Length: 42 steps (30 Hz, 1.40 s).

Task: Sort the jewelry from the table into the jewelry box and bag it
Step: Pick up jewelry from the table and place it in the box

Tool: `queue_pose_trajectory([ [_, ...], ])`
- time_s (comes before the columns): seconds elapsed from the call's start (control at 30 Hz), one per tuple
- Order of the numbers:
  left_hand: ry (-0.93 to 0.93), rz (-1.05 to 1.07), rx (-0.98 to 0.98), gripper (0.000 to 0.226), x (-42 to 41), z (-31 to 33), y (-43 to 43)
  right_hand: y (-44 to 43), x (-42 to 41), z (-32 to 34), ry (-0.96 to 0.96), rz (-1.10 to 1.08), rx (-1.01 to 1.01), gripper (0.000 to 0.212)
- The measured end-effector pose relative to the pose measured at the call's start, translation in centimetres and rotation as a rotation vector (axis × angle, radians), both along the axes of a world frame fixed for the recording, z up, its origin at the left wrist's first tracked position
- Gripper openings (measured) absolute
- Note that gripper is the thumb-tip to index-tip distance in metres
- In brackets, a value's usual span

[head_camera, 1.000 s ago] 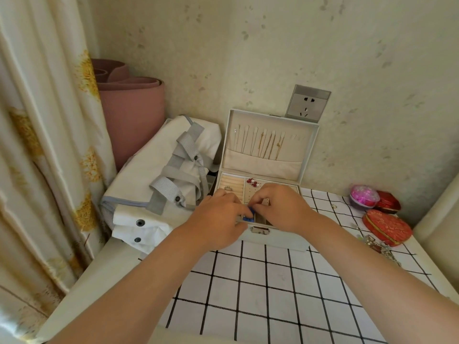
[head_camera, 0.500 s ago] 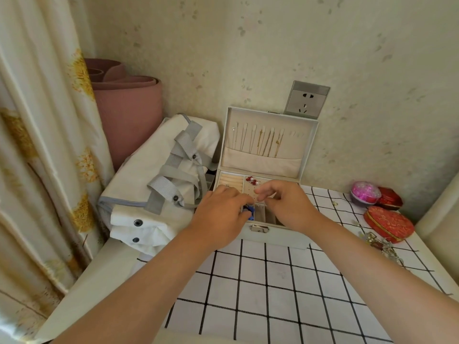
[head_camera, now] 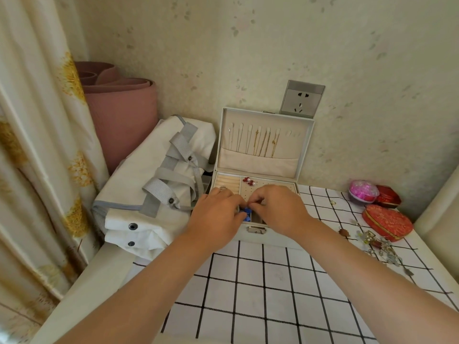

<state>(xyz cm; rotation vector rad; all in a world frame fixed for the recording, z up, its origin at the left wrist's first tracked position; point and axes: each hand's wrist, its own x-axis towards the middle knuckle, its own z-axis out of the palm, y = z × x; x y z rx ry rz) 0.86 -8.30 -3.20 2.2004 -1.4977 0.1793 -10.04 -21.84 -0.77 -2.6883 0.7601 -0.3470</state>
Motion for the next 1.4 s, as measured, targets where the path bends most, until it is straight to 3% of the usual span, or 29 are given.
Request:
queue_pose_trajectory([
  [0.23, 0.075, 0.012, -0.034, 0.028, 0.2, 0.1, 0.1, 0.0, 0.3, -0.1, -0.129, 0.009, 0.219, 0.024],
  [0.43, 0.085, -0.002, -0.002, 0.026, 0.3, 0.1, 0.1, 0.7, 0.0, 0.4, -0.031, 0.102, -0.129, 0.020],
  [0.6, 0.128, -0.042, 0.030, 0.031, 0.6, 0.4, 0.2, -0.4, -0.5, 0.5, 0.047, 0.101, 0.030, 0.023],
  [0.77, 0.186, -0.067, 0.059, 0.034, 0.9, 0.6, 0.4, -0.8, -1.4, 0.2, -0.035, 0.124, 0.012, 0.024],
  [0.83, 0.202, -0.067, 0.031, 0.032, 0.7, 0.9, 0.5, -0.6, -1.6, 0.2, -0.111, 0.139, 0.041, 0.024],
  [0.93, 0.217, -0.009, -0.059, 0.026, 0.4, 1.4, 0.7, 0.1, -2.0, 0.0, -0.078, 0.207, 0.005, 0.027],
  [1.07, 0.154, 0.028, -0.087, 0.027, 0.6, 1.2, 0.7, 0.3, -2.0, -0.2, -0.041, 0.204, -0.046, 0.020],
  [1.17, 0.127, 0.028, -0.020, 0.024, 0.5, 0.9, 0.6, 0.3, -1.5, -0.1, -0.131, 0.143, -0.033, 0.010],
  [1.23, 0.114, 0.045, -0.027, 0.019, 0.3, 0.8, 0.5, 0.2, -1.0, -0.1, -0.182, 0.130, -0.029, 0.015],
  [1.3, 0.114, 0.070, -0.053, 0.015, 0.2, 0.9, 0.4, 0.0, -0.5, -0.1, -0.153, 0.184, -0.036, 0.029],
  [1.4, 0.124, 0.111, -0.081, 0.012, 0.4, 1.1, 0.6, -0.4, 0.1, -0.3, 0.010, 0.338, -0.157, 0.029],
])
